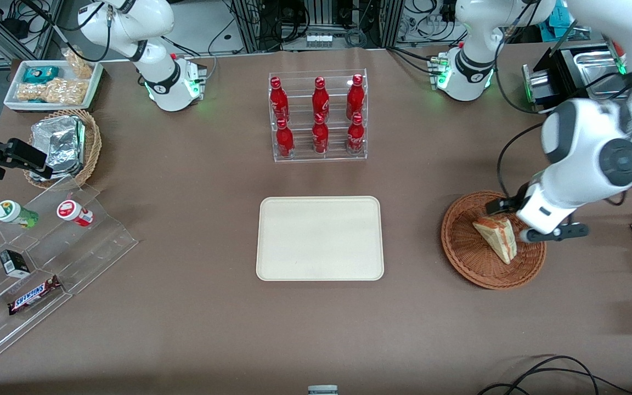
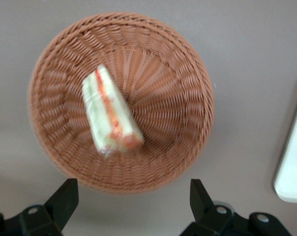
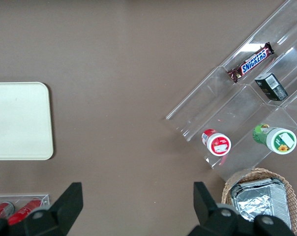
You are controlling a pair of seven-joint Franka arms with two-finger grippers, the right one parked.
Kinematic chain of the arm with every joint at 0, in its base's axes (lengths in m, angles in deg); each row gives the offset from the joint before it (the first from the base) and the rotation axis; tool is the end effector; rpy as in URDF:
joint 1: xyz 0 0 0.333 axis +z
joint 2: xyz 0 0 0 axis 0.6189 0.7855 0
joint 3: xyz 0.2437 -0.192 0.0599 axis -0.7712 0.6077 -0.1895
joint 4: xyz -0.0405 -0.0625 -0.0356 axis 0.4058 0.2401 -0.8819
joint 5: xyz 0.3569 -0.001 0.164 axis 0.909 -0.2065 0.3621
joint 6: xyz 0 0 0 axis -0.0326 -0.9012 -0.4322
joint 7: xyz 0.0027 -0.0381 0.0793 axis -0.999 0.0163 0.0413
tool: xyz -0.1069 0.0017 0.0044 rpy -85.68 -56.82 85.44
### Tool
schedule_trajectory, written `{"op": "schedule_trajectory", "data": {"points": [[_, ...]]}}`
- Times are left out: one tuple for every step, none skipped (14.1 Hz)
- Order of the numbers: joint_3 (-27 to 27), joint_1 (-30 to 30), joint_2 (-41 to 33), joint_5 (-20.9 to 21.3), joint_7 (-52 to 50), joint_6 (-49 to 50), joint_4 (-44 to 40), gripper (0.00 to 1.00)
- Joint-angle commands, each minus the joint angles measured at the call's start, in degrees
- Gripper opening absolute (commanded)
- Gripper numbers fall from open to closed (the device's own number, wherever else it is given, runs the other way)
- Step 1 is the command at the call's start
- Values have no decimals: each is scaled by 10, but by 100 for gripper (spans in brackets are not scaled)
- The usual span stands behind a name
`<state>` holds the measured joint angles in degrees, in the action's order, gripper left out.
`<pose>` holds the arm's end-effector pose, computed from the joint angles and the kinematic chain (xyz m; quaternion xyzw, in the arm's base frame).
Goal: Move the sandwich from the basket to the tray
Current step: 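Lower the open left gripper over the sandwich in the wicker basket, then close the left gripper on the wrapped sandwich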
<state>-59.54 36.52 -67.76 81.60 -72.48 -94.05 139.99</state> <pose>0.5815 -0.0605 0.3619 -0.9971 -0.0657 0.0391 0.0015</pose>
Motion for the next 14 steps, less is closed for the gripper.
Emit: {"op": "schedule_trajectory", "data": {"points": [[-3,1,8,3,-96,-85,51,100],[-6,1,20,3,-145,-89,49,100],[-14,1,31,3,-169,-90,44,100],[-22,1,38,3,-174,-92,40,100],[-29,1,48,3,-177,-100,39,100],[-30,1,56,3,-183,-111,39,100],[-33,1,70,3,-201,-128,39,100],[-33,1,79,3,-224,-141,39,100],[-33,1,94,2,-251,-156,39,98],[-33,1,102,3,-281,-168,39,77],[-33,1,106,4,-307,-169,41,40],[-33,1,104,4,-312,-165,44,15],[-33,1,100,5,-312,-158,45,11],[-33,0,93,5,-312,-134,42,10]]}}
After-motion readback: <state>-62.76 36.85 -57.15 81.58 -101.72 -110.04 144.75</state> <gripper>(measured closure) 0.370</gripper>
